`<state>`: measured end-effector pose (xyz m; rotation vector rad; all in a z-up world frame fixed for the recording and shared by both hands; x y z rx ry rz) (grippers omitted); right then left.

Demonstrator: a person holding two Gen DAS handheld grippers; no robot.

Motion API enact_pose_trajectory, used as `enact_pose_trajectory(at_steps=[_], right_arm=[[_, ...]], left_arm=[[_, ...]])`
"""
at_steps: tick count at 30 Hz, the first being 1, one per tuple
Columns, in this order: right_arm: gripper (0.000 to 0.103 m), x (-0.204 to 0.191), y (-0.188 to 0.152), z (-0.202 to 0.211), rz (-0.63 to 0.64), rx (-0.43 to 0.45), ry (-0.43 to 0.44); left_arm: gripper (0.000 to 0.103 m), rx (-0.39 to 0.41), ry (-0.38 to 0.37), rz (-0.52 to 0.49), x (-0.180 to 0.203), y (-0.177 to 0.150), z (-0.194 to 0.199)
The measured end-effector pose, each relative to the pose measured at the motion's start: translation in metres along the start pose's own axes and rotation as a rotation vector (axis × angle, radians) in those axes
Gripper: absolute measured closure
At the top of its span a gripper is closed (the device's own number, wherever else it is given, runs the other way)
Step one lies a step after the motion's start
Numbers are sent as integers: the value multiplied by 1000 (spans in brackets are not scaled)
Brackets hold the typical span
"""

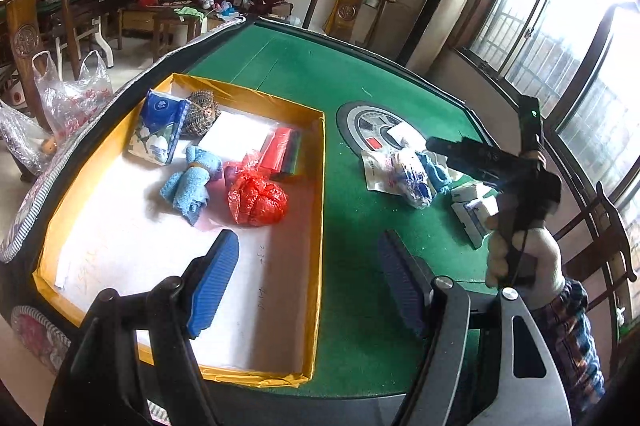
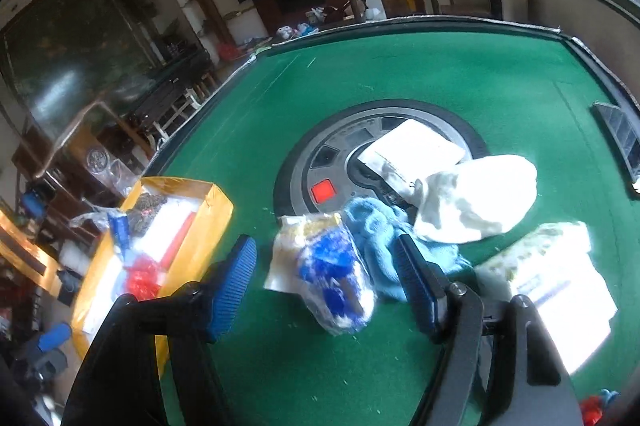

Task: Organize soft objects
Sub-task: 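Move both tools back over the remaining items on the table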

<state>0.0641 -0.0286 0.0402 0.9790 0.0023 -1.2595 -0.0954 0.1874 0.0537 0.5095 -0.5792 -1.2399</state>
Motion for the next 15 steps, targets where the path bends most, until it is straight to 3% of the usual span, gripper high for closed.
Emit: enact_pose_trajectory(at_steps=[2, 5, 9, 12, 14, 15], right_arm=[[37, 2, 12, -17, -40, -8, 45], [37, 5, 21, -48, -61, -46, 40], [37, -13, -7, -91, -99, -252, 166], [37, -37, -41, -78, -129, -335, 343], [37, -52, -54, -51, -127, -315, 441], [37, -54, -56, -35, -107, -285, 439]], left_arm=[[31, -3, 9, 8, -4, -1, 2], [31, -4, 19, 24, -12, -2, 4], [31, 1, 24, 37, -23, -2, 6], [31, 6, 11, 28, -23, -2, 3], [31, 1, -6, 23, -16, -2, -1], [31, -4, -17, 16, -10, -3, -4]])
Point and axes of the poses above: each gripper's, at about its wrist camera, not at the fingertips, and z roughly against the way its jaws point, x to its right, y to its top, the point moved 7 cm from there along -z, roughly the way its jaws point, and after that the axes turned 15 degrees about y, right-handed, at the moved point
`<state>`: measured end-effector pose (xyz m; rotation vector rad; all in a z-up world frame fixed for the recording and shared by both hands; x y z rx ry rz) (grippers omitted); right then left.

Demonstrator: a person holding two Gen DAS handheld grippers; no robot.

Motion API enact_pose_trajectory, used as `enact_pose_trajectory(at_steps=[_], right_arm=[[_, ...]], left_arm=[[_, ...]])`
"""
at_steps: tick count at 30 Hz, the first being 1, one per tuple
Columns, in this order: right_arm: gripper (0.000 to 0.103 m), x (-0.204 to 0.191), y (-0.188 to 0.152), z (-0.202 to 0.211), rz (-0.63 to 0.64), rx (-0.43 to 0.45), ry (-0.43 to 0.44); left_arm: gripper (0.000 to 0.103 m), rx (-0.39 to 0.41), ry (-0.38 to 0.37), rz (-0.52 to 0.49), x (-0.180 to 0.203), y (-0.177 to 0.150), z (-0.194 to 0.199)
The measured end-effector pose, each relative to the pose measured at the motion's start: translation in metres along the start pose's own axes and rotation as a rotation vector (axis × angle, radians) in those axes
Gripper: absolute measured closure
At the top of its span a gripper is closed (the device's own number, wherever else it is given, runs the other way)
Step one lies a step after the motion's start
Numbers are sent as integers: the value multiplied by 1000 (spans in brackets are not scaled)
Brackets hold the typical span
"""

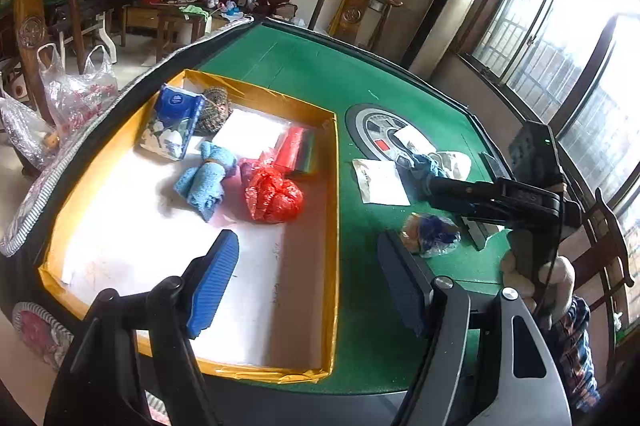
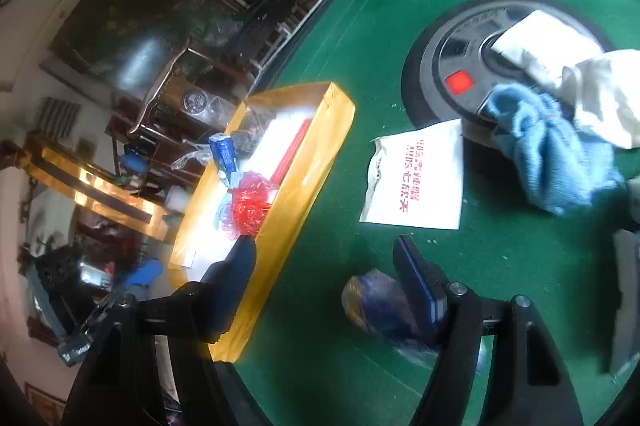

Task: Organize soft objects
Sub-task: 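Move both tools back over the remaining items on the table, then grasp the blue plastic-wrapped bundle with the left gripper and lift it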

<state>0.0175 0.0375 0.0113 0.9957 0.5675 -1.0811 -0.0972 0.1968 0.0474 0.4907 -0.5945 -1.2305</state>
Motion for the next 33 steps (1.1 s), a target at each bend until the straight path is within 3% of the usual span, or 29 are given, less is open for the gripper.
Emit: enact_pose_trajectory(at_steps=[6, 12, 15, 19, 21, 25, 27, 33], right_arm=[[36, 5, -13, 73, 118, 199, -254], [37, 41, -15, 106, 36, 347, -255], [37, 39, -12, 124, 54, 404, -291], [37, 37, -10, 143, 44, 475, -258], [37, 38, -9, 147, 43, 489, -263], [37, 41, -9, 156, 33, 527, -277], [37, 42, -10, 158, 21, 538, -270], [37, 48, -13, 165, 1, 560, -276]], left_arm=[[31, -60, -52, -128, 53, -21, -14], [31, -136, -87, -181, 97, -33, -32], [31, -145, -79, -198, 118, -30, -43], [31, -164, -66, -187, 142, -19, -66], [31, -133, -58, -220, 156, -10, -71], [31, -39, -36, -391, 192, 9, -83], [31, -35, -33, -452, 203, 14, -98], [32, -251, -164, -506, 214, -17, -124]])
Point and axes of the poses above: each gripper's, at about its wrist camera, not at the fingertips, and z roughly against the way its jaws point, x to its right, y to its top, the point moved 7 cm from there along -z, roughly the way its jaws point, and after that the axes turned 15 degrees about y, right-handed, at the moved point
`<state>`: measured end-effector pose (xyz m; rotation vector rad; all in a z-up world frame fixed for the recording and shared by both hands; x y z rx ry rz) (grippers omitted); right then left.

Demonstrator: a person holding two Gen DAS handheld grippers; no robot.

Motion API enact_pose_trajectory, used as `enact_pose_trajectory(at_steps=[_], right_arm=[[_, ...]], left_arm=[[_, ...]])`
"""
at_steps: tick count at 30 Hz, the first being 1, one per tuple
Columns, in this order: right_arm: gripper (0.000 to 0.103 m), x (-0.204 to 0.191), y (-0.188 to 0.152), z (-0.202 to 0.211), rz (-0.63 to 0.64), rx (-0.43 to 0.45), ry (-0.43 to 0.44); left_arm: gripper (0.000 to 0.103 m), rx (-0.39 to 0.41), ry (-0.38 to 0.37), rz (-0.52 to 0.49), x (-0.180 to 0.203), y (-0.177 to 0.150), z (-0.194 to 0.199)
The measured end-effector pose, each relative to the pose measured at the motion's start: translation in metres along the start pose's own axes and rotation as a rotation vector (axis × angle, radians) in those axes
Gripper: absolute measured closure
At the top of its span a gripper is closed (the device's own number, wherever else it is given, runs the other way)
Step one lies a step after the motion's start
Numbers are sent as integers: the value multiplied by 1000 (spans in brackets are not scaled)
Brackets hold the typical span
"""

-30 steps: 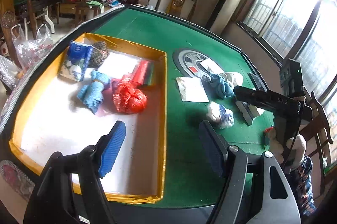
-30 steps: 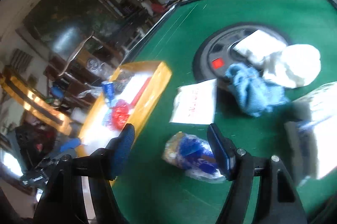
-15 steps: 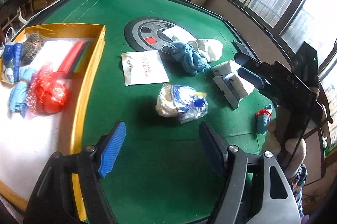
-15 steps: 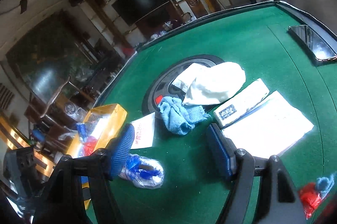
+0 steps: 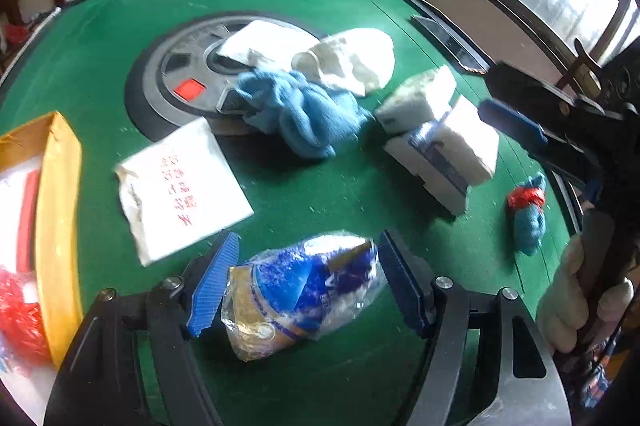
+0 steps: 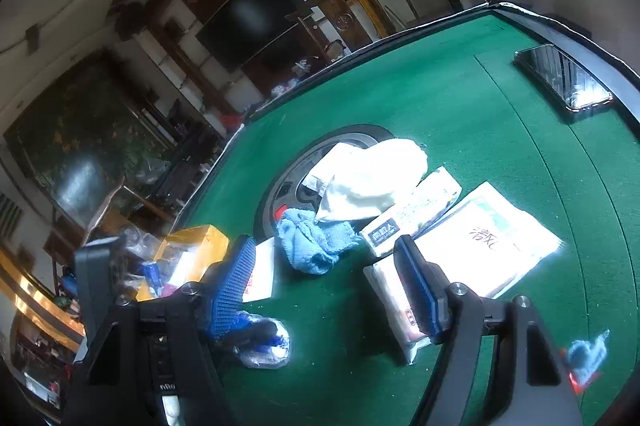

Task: Organize soft objects
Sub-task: 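Grasp the blue plastic-wrapped bundle with the left gripper and lift it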

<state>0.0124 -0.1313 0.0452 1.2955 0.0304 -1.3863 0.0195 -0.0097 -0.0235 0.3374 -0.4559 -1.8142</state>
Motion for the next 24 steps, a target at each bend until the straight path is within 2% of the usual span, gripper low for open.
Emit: enact_pose_trajectory(at_steps=[3, 4, 6, 8, 14, 19, 24], right_arm=[[37, 1, 0, 1, -3, 3, -1], [37, 2, 0, 1, -3, 2, -3], [37, 3, 0, 2, -4, -1, -4], [37, 4, 0, 3, -6, 4, -11], [36, 9, 1, 5, -15, 13, -34], [36, 14, 4, 11, -21, 32, -45], [35, 21, 17, 34, -33, 112, -59]], left_arm=[[32, -19, -122, -57, 20, -24, 18], [31, -6, -131, -76, 23, -30, 27], [31, 25, -100, -89, 24, -35, 39], [31, 60, -32, -89, 23, -33, 41], [31, 92, 83, -102, 30, -20, 23], [31, 74, 71, -112, 38, -20, 11], [32, 60, 64, -108, 43, -24, 6]])
Point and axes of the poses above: each gripper's, at about its wrist camera, not at the fingertips, and z roughly against the way its jaws point, x to its right, y to its top, the point moved 7 cm from there along -z, roughly the way its jaws point, and after that the axes turned 15 degrees about y, right-handed, at the moved point
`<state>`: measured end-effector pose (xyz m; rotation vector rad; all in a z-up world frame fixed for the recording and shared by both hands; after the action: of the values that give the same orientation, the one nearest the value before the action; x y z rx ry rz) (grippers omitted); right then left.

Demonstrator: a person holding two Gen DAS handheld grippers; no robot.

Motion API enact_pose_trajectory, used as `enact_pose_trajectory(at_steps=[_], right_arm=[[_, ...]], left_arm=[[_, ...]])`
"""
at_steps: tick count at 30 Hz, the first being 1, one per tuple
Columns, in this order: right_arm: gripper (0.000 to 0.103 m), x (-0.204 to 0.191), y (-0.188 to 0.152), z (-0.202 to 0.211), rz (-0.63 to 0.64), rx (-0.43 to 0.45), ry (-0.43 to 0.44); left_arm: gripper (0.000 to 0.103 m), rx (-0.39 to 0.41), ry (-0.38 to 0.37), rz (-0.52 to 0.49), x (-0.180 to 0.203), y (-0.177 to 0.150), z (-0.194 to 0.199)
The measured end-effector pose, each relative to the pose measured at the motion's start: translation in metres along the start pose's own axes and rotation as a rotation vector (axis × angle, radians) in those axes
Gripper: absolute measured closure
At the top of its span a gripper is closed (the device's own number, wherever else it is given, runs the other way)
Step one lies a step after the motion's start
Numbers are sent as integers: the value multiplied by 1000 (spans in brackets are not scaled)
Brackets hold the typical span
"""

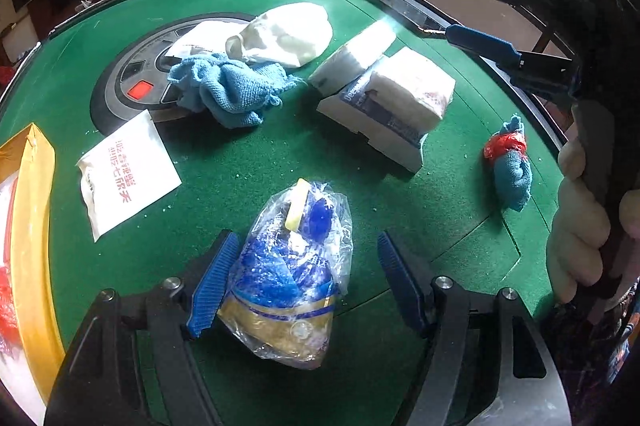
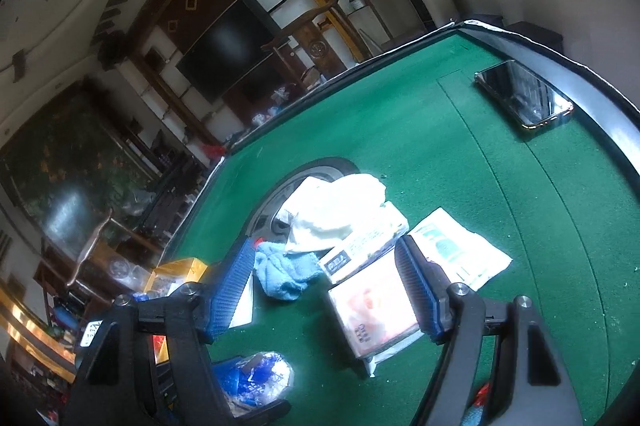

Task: Organize soft objects
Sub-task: 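Grasp the blue plastic-wrapped bundle with the left gripper and lift it, then grasp the blue knit toy with red wrap with the right gripper while the left holds the bundle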

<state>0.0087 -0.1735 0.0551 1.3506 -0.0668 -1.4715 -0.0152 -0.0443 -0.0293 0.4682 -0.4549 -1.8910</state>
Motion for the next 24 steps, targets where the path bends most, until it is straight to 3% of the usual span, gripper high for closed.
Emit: enact_pose_trajectory(at_steps=[7, 9, 15, 20, 23, 24], right_arm=[[35, 14, 4, 5, -58, 25, -14], [35, 13, 2, 2, -55, 19, -23], [35, 18, 3, 1, -62, 14, -34], [35, 19, 0, -3, -61, -4, -39], [35, 21, -2, -6, -60, -8, -57], [35, 22, -3, -6, -56, -10, -73]], left_arm=[[33, 4, 9, 65, -4, -3, -4], [55, -1, -31, 111, -13, -3, -3], [62, 51, -118, 265, -47, -7, 24], [63, 115, -149, 344, -73, -17, 52], [61, 96, -98, 291, -69, -19, 47], [54, 84, -105, 278, -65, -19, 43]])
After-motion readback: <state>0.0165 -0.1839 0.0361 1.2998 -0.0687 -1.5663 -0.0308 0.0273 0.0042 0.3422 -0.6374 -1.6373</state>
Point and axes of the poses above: each gripper's, at about its wrist camera, not at the fingertips, and z roughly against the way its jaws point, x to its right, y to its top, the point moved 7 cm from there along -z, roughly the way its jaws point, and after that the axes turned 15 degrees about y, right-handed, at the moved point
